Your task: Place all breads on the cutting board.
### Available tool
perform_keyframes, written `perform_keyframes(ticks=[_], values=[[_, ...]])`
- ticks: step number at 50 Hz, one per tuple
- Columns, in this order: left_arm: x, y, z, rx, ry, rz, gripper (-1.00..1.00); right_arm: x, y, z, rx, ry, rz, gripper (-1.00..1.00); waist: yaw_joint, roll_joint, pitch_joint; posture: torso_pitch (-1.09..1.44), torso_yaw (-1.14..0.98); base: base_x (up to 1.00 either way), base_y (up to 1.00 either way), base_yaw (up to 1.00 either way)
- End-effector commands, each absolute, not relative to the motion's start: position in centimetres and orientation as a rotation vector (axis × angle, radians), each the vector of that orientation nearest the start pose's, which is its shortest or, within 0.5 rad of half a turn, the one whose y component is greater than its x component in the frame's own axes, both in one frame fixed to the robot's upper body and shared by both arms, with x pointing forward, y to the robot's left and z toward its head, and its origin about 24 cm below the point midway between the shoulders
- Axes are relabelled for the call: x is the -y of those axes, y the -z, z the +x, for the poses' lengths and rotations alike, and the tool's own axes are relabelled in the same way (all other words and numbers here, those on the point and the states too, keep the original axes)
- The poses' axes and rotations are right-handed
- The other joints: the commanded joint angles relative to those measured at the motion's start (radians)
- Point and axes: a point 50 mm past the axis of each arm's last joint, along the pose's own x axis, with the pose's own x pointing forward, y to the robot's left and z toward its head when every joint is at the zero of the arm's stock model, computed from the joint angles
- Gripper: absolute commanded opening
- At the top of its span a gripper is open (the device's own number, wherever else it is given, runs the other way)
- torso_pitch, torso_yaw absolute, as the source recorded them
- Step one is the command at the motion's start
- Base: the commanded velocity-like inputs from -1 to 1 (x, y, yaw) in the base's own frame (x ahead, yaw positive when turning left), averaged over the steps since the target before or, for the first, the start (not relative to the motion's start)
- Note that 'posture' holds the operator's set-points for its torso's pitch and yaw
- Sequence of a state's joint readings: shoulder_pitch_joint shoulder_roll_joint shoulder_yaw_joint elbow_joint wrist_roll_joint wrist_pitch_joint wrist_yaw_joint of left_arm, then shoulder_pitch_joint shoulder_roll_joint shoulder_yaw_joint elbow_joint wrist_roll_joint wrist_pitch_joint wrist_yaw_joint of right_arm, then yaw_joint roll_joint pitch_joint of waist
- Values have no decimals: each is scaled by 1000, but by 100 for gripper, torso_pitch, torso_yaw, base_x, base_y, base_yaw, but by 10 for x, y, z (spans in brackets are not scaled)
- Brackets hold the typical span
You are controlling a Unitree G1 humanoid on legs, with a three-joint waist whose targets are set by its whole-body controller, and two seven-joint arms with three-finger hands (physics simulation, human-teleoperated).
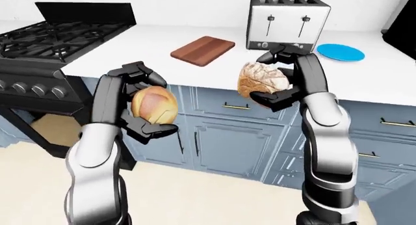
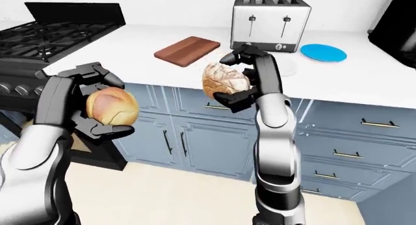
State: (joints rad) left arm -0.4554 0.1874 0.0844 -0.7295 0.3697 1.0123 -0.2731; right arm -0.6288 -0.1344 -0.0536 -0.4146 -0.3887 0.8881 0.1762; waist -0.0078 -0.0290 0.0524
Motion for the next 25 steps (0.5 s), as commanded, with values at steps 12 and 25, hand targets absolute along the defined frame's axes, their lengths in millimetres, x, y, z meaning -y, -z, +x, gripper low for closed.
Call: perform_keyframes(ticks=[12,25], values=[[-177,-242,251,248,-122,370,-100,149,-249,298,252,73,-362,-100,7,96,-18,0,0,39,15,0],[-176,-243,251,253,-118,373,-100,150,-249,297,247,79,-378,-100,23,-29,-28,0,0,21,9,0]])
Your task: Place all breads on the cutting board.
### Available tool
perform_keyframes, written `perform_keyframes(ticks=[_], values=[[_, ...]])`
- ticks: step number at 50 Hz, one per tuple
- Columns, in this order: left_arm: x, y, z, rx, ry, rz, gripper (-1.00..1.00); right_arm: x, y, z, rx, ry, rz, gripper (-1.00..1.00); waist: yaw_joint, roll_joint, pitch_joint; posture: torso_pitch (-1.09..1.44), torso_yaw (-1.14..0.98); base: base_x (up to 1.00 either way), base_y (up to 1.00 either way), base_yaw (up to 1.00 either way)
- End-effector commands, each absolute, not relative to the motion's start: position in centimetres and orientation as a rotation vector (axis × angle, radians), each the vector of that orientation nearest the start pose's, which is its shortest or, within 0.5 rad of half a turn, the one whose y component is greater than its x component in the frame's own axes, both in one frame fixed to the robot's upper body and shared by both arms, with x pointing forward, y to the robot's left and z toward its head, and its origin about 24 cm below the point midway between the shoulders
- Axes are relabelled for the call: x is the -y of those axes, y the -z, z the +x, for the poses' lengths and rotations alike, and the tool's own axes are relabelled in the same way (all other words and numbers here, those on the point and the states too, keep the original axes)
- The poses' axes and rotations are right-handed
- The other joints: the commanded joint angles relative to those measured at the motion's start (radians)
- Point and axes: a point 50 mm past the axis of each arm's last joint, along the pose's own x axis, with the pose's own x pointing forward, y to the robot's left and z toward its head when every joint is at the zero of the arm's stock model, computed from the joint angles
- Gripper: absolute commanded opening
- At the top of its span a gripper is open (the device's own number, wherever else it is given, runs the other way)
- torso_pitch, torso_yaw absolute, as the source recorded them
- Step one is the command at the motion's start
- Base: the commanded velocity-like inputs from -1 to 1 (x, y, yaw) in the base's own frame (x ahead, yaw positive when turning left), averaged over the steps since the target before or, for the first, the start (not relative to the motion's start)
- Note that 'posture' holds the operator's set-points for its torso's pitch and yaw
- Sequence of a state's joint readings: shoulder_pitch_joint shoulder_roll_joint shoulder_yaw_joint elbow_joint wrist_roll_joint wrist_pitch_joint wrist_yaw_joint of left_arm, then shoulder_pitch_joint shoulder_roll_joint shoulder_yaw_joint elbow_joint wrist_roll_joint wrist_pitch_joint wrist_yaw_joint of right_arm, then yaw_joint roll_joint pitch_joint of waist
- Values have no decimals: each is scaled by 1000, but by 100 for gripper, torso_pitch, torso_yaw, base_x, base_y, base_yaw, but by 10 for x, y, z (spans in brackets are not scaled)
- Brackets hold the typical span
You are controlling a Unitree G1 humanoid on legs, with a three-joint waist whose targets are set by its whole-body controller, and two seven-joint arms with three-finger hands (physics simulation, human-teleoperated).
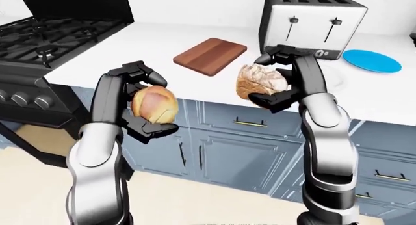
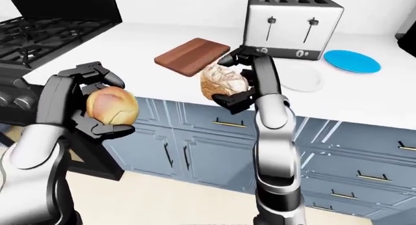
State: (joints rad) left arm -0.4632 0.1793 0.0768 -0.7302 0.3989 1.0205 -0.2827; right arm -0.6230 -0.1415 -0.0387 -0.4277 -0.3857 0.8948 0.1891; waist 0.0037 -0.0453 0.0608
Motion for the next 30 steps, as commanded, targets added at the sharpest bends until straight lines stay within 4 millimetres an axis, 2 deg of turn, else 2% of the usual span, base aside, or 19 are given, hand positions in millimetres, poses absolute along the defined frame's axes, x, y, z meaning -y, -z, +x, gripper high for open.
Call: perform_keyframes(ticks=[1,3,9,11,12,13,14,15,18,19,20,21,22,24,26,27,28,29,30], values=[[-176,-244,251,254,-117,373,-100,150,-249,298,247,78,-377,-100,5,-17,-38,0,0,19,33,0],[-177,-244,250,255,-118,373,-100,150,-249,297,249,78,-376,-100,-3,-11,-50,0,0,19,32,0],[-177,-247,247,260,-121,372,-100,150,-253,295,260,75,-371,-100,-12,27,-37,0,0,16,32,0],[-177,-248,247,263,-122,372,-100,150,-254,295,263,77,-367,-100,-17,64,-48,0,0,2,7,0],[-177,-248,247,264,-121,373,-100,150,-253,296,264,77,-366,-100,-20,85,-42,0,0,0,0,0],[-177,-248,247,265,-120,373,-100,150,-253,296,265,78,-366,-100,-18,124,-49,0,0,0,0,0],[-177,-248,247,265,-120,372,-100,150,-253,296,265,78,-368,-100,-19,99,-41,0,0,0,0,0],[-177,-249,246,265,-119,373,-100,150,-254,295,264,80,-369,-100,-12,85,-35,0,0,0,0,0],[-177,-248,247,265,-118,372,-100,150,-253,296,261,84,-376,-100,-5,39,-33,0,0,0,1,0],[-177,-247,247,264,-117,373,-100,150,-252,296,260,84,-378,-100,-14,33,-49,0,0,0,27,0],[-177,-246,247,264,-116,374,-100,150,-252,296,260,84,-377,-100,-1,23,-44,0,0,0,30,0],[-176,-246,248,263,-116,373,-100,150,-251,296,259,83,-374,-100,-4,30,-44,0,0,0,30,0],[-176,-246,248,263,-115,372,-100,150,-251,296,259,83,-373,-100,-1,20,-47,0,0,0,29,0],[-176,-245,249,262,-115,373,-100,150,-251,296,260,82,-369,-100,0,8,-64,0,0,0,25,0],[-176,-245,248,262,-113,373,-100,150,-250,298,258,82,-371,-100,-2,43,-70,0,0,0,16,0],[-176,-245,249,261,-113,373,-100,150,-249,298,257,82,-370,-100,-6,66,-62,0,0,0,15,0],[-175,-245,249,262,-111,374,-100,150,-249,298,257,82,-370,-100,-10,91,-53,0,0,0,15,0],[-175,-245,249,262,-111,375,-100,151,-249,297,257,82,-369,-100,-10,128,-58,0,0,0,15,0],[-175,-245,249,262,-110,375,-100,151,-249,297,257,83,-368,-100,-3,102,-64,0,0,0,15,0]])
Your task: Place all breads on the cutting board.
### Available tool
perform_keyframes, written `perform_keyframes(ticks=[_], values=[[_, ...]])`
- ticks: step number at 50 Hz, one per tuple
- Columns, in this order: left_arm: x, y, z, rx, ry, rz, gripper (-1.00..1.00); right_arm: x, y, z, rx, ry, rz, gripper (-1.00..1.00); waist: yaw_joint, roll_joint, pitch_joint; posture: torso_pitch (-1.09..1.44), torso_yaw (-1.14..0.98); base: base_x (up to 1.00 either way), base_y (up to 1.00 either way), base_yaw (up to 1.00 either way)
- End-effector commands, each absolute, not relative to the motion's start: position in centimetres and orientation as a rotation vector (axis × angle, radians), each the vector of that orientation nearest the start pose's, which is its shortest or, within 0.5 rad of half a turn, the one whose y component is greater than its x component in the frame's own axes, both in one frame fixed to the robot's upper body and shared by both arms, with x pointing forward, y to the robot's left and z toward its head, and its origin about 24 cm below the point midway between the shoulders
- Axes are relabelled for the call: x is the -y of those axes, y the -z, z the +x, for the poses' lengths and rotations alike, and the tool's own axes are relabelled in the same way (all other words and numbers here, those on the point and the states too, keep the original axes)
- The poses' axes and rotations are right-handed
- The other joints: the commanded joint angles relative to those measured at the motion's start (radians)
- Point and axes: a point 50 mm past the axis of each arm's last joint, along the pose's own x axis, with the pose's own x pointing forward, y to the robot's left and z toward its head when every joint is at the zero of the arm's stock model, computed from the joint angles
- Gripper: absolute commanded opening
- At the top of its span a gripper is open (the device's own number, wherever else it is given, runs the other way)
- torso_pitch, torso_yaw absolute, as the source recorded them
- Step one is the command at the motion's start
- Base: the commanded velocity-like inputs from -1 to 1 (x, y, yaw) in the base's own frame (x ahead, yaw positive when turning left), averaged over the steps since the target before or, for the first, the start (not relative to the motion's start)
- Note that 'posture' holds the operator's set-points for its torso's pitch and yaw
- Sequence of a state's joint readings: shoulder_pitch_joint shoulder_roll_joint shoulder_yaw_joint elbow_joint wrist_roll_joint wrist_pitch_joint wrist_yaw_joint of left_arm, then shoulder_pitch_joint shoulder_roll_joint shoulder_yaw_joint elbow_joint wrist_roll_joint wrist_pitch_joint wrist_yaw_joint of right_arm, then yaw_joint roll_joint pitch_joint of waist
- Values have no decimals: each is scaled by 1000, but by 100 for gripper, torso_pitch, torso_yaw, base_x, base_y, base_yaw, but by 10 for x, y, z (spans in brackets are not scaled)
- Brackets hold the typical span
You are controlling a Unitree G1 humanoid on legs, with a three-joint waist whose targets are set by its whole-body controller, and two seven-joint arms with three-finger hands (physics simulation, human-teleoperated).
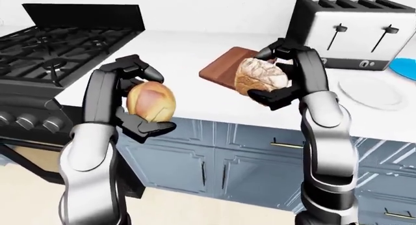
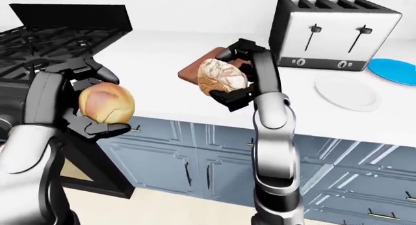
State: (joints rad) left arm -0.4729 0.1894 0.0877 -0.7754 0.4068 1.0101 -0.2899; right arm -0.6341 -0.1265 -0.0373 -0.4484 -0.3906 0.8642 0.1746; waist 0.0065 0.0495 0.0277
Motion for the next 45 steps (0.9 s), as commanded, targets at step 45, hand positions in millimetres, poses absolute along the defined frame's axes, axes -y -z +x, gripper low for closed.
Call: perform_keyframes(ticks=[45], values=[[-172,-252,252,277,-105,383,-100,149,-245,297,267,64,-342,-100,11,-103,20,0,0,12,-1,-17]])
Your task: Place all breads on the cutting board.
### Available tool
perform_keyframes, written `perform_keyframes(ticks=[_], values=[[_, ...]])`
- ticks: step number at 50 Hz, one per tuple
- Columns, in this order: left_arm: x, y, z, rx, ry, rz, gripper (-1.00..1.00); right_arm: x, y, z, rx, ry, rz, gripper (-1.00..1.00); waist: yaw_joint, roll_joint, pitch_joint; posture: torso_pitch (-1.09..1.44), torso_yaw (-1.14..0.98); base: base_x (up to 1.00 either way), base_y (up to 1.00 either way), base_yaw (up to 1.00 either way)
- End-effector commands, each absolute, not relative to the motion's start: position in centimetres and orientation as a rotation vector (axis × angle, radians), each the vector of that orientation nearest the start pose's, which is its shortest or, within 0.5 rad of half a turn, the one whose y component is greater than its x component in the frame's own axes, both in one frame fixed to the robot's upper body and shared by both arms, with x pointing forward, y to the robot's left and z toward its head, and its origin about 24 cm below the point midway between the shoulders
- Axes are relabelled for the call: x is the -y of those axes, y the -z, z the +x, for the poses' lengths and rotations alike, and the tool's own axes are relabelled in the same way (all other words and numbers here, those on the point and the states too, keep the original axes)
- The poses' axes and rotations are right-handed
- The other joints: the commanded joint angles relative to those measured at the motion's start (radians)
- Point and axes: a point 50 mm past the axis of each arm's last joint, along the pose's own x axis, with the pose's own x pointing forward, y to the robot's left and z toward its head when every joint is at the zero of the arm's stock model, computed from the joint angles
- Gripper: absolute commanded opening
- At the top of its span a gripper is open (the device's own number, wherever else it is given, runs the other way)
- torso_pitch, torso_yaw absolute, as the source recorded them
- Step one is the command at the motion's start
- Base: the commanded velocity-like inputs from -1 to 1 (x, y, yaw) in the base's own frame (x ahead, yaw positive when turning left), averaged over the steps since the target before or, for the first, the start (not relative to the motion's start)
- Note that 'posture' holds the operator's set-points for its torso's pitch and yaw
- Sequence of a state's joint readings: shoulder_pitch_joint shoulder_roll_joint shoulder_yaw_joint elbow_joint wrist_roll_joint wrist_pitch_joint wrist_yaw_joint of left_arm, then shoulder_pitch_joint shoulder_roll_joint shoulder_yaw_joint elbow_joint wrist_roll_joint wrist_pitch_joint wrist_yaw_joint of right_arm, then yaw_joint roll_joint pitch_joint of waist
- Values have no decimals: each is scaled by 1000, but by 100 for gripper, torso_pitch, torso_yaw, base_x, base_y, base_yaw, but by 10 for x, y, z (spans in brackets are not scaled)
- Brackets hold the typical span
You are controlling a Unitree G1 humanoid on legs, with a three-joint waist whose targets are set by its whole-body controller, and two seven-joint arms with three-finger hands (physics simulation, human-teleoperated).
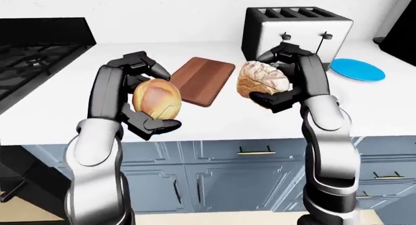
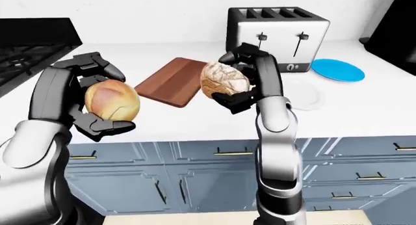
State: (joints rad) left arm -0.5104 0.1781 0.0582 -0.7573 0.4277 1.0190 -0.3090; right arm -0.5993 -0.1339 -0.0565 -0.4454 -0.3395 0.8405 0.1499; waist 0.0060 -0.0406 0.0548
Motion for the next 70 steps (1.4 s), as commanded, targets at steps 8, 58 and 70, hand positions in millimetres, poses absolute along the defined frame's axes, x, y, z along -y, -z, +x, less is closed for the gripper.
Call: perform_keyframes(ticks=[8,58,70], values=[[-172,-253,251,281,-105,383,-100,147,-245,295,278,51,-350,-100,24,33,-45,0,0,29,5,9],[-171,-262,244,305,-100,388,-100,122,-269,331,302,13,-345,-100,-4,44,-36,0,0,1,1,8],[-173,-261,245,305,-100,386,-100,113,-277,374,296,62,-346,-100,-3,47,-35,0,0,0,0,0]])
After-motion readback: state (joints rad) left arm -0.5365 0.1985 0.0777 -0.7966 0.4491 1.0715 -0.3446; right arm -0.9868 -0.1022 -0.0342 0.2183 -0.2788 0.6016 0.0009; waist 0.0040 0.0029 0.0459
